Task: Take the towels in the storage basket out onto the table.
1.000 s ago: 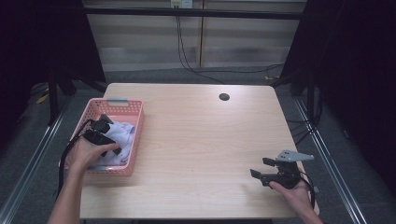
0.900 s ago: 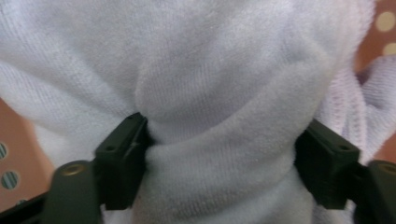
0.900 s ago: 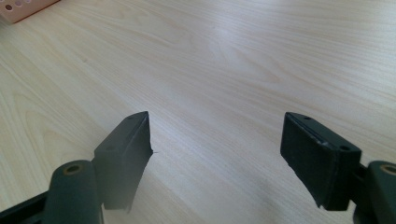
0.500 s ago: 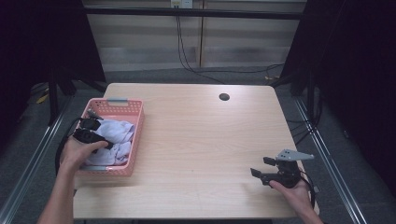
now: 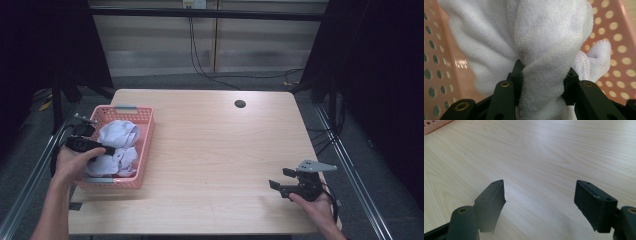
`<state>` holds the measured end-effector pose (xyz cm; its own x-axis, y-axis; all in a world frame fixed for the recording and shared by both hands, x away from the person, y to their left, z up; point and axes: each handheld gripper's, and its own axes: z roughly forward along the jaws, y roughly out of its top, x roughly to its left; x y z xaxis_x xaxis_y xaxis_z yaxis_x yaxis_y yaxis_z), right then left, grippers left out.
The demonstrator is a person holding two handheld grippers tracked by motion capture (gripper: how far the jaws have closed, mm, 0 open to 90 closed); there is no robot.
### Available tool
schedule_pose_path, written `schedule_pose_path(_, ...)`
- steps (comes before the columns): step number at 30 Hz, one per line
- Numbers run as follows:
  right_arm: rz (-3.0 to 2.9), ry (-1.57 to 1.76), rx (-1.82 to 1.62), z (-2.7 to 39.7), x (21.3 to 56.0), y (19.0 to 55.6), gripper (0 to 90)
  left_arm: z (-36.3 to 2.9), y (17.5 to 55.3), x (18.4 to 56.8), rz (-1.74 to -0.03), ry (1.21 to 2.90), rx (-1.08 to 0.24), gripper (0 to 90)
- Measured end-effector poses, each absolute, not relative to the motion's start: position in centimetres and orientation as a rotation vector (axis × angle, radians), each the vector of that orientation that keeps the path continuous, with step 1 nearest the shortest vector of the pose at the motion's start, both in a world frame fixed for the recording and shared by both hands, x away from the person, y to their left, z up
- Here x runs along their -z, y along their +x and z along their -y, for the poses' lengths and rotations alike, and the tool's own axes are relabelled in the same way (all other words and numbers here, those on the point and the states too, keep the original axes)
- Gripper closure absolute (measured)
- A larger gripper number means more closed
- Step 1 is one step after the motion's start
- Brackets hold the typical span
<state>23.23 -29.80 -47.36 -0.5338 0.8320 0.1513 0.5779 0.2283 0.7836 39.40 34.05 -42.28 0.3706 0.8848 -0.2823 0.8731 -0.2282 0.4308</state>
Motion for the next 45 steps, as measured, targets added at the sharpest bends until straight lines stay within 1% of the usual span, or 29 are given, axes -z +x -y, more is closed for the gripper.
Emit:
schedule_pose_path(2, -2.206, 1.319, -1.204, 29.8, 47.4, 23.2, 24.4, -34.5, 39.1, 41.9, -1.495, 2.070, -0.035, 64.0)
schedule_pose_path(4, -2.205, 1.321, -1.206, 29.8, 47.3, 23.2, 24.4, -34.7, 39.0, 41.7, -1.473, 2.074, -0.028, 64.1)
schedule_pose_path(7, -2.207, 1.319, -1.201, 29.8, 47.4, 23.3, 24.3, -35.2, 38.5, 41.0, -1.456, 2.017, -0.056, 64.1)
schedule_pose_path(12, -2.208, 1.317, -1.204, 29.8, 47.4, 23.3, 24.3, -35.4, 38.2, 40.0, -1.438, 1.981, -0.061, 64.1)
schedule_pose_path(14, -2.206, 1.321, -1.205, 29.8, 47.4, 23.3, 24.3, -35.6, 38.0, 39.2, -1.403, 1.963, -0.080, 64.0)
schedule_pose_path(22, -2.208, 1.322, -1.207, 29.8, 47.3, 23.2, 24.3, -35.6, 37.7, 37.4, -1.377, 1.933, -0.119, 64.0)
schedule_pose_path(45, -2.203, 1.323, -1.211, 29.8, 47.3, 23.2, 24.2, -35.8, 37.4, 32.7, -1.291, 1.853, -0.179, 64.0)
